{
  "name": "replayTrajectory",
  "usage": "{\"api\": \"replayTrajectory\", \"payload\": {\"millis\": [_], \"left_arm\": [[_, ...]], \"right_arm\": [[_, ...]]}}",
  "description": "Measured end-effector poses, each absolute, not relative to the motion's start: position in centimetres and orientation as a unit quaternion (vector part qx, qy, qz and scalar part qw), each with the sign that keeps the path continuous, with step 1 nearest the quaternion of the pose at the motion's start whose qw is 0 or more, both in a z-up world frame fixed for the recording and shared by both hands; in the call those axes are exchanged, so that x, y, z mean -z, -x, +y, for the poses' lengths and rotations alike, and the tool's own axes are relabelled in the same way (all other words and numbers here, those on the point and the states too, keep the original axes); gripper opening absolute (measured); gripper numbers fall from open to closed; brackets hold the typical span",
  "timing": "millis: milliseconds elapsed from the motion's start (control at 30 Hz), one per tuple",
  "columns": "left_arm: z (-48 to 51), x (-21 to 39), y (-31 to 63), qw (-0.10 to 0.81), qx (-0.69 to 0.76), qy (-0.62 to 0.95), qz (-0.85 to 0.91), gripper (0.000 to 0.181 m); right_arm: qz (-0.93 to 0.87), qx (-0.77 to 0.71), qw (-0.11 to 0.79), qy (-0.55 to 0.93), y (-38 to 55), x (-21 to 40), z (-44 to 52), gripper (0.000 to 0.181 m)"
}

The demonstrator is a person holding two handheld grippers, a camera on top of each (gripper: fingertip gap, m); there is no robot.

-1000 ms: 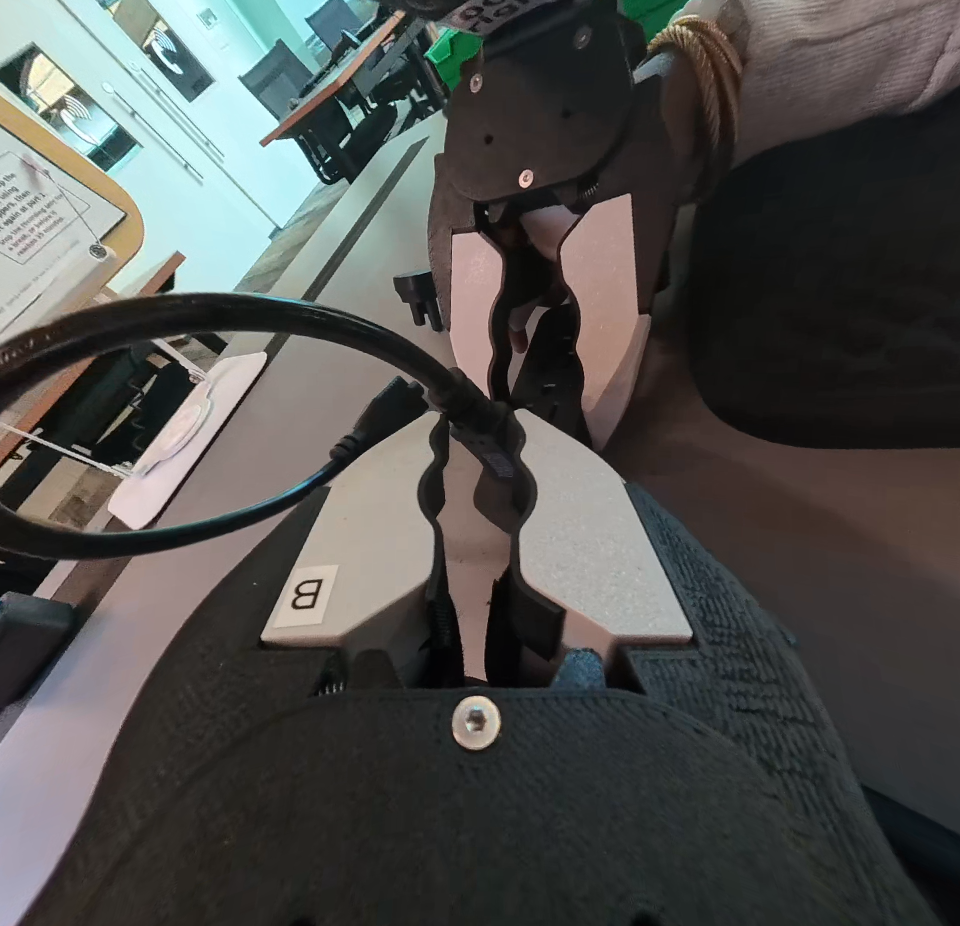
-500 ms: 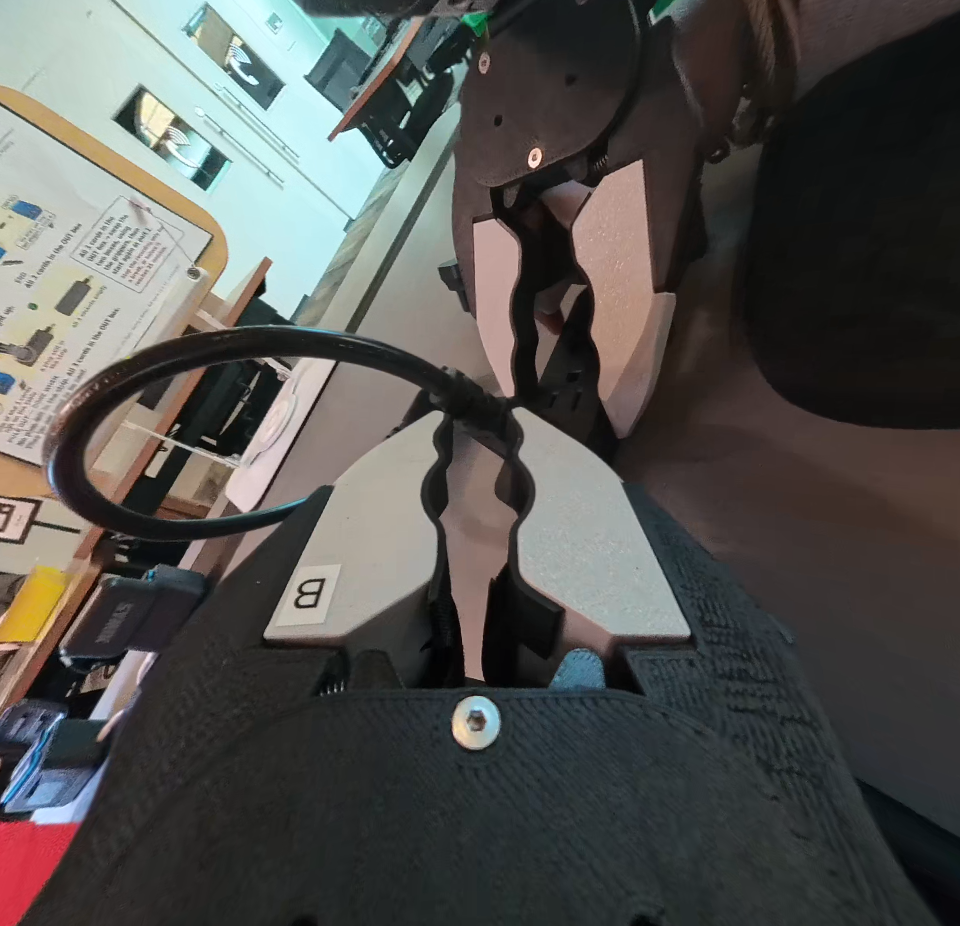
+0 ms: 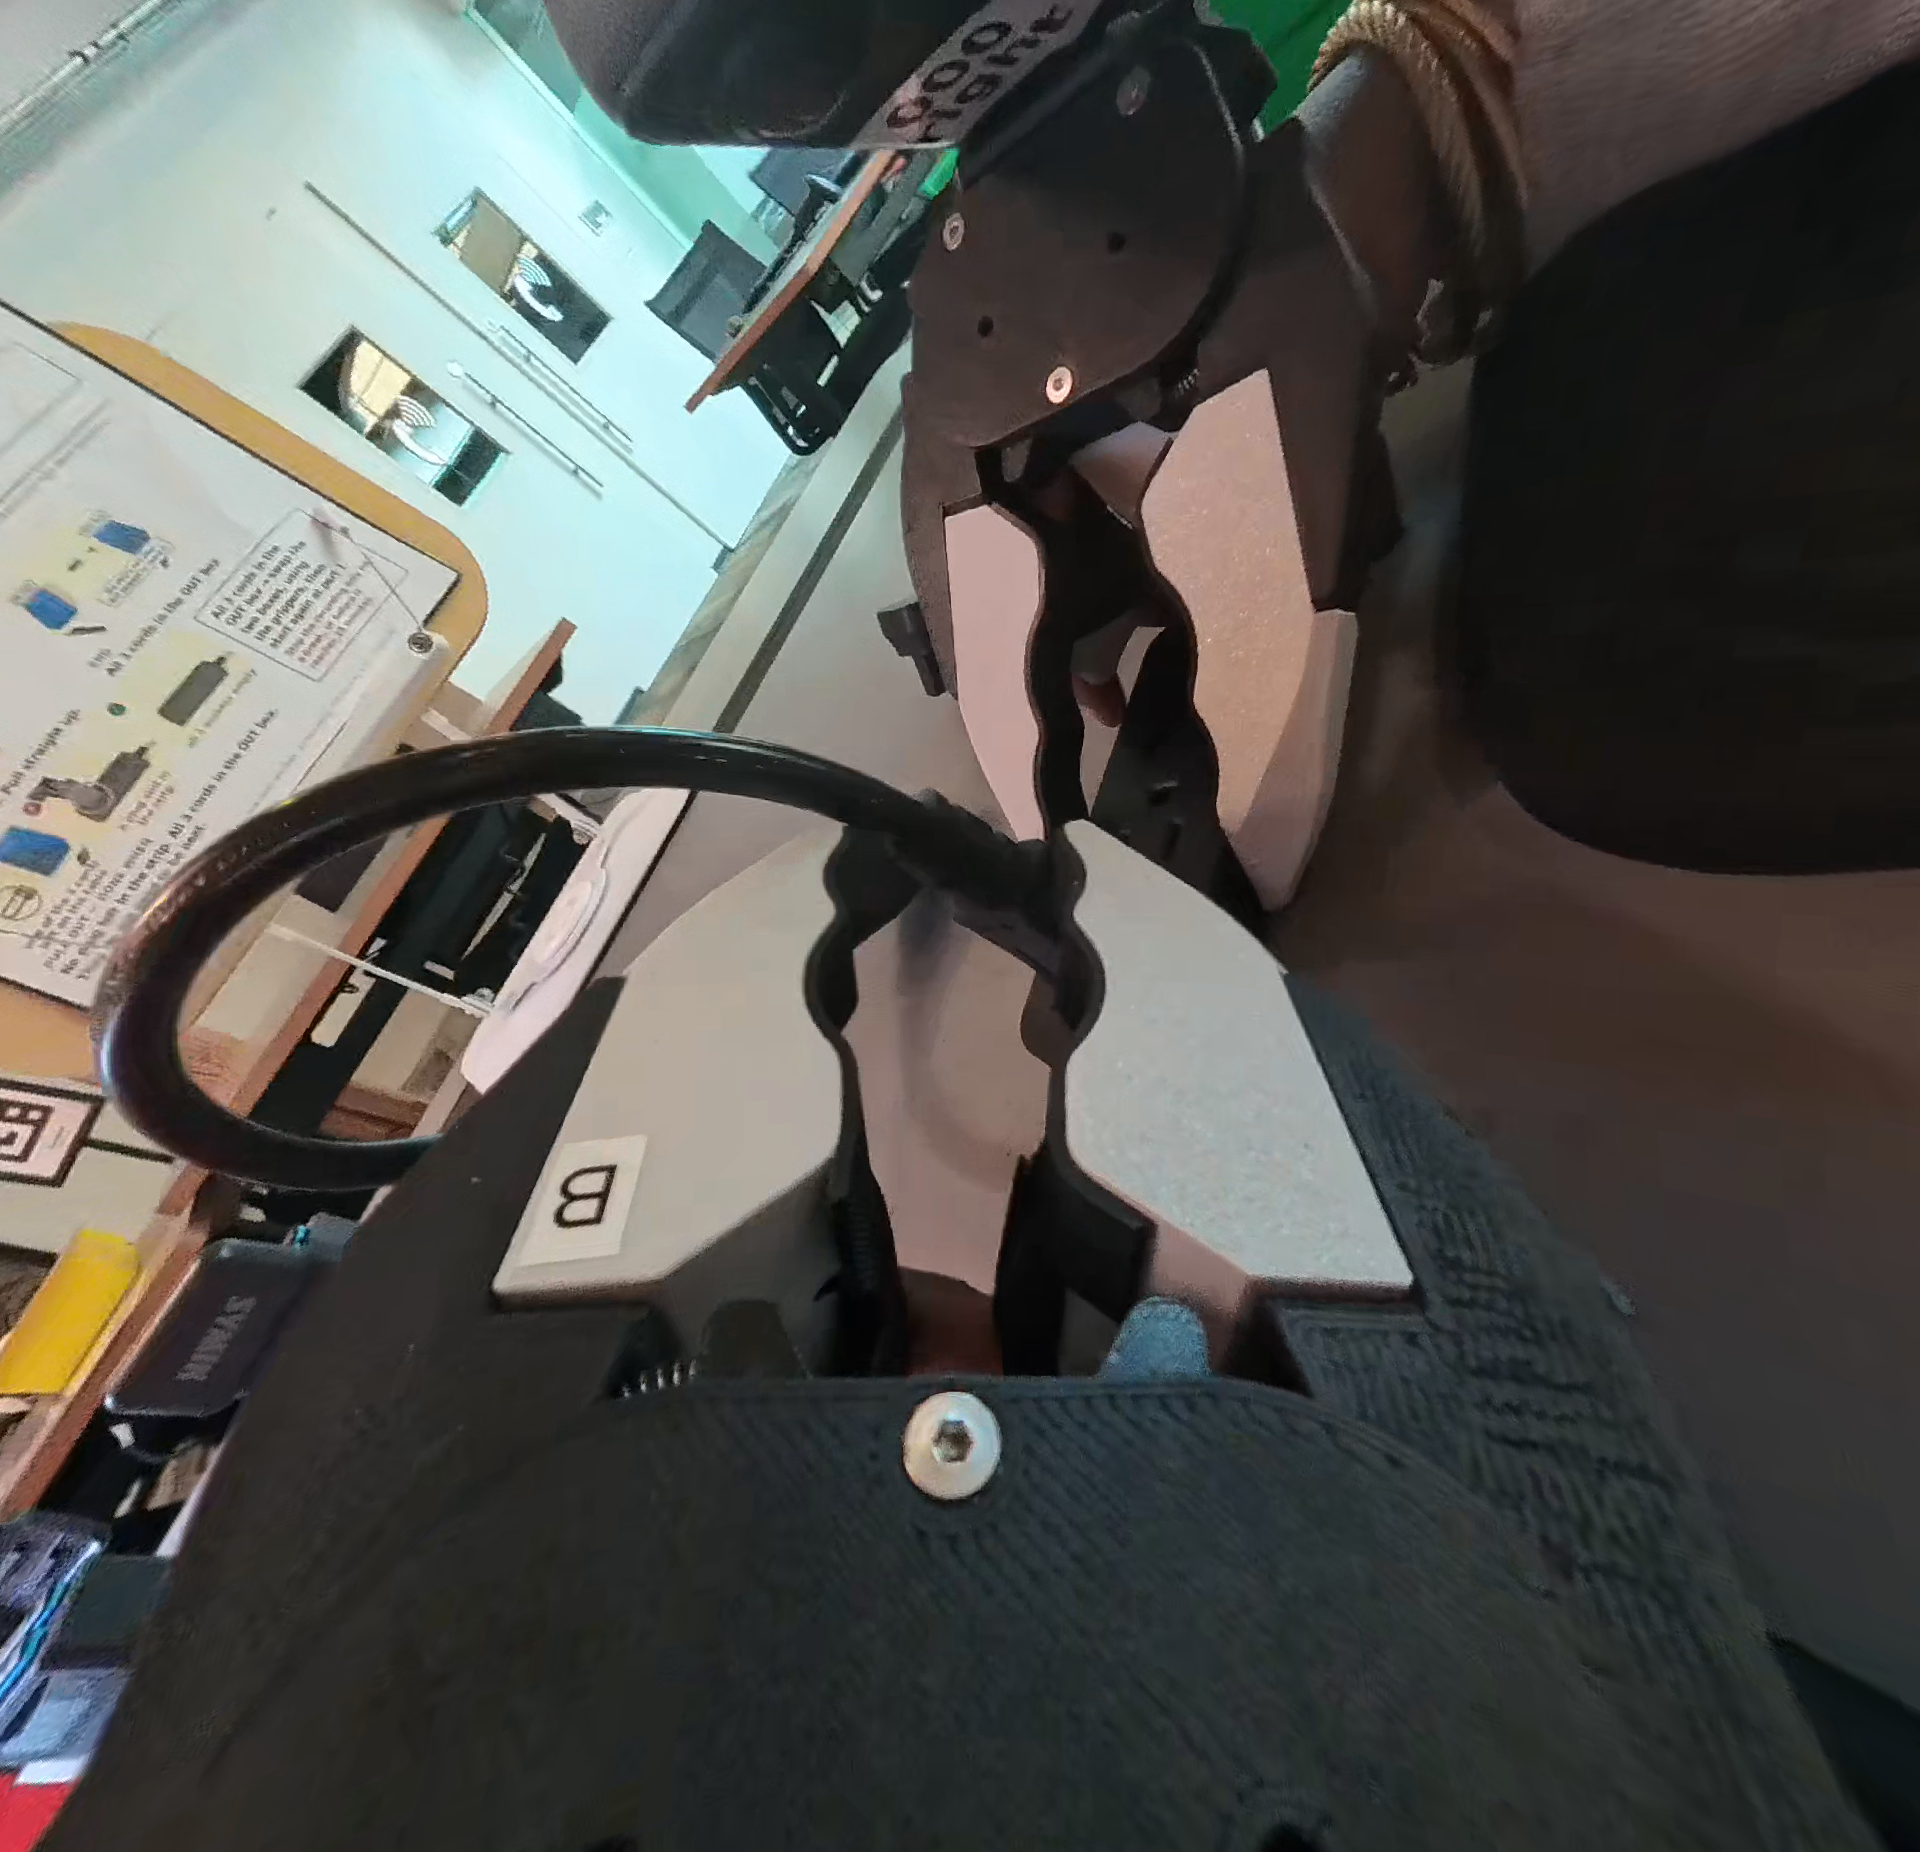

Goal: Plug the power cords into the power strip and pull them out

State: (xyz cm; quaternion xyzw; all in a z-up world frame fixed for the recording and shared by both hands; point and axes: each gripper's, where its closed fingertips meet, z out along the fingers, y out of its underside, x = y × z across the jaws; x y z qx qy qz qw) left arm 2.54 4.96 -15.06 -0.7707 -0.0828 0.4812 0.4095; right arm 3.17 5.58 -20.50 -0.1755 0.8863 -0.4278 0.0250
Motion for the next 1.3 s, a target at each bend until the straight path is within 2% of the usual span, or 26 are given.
{"api": "replayTrajectory", "payload": {"millis": [600,1300], "left_arm": [[4.5,14.5,-2.3,0.406,-0.469,0.774,-0.128,0.029],[4.5,14.9,-2.3,0.367,-0.498,0.780,-0.099,0.029]], "right_arm": [[0.879,0.449,0.042,0.152,-3.0,20.0,5.1,0.044],[0.883,0.442,0.013,0.160,-2.7,20.4,4.8,0.045]]}}
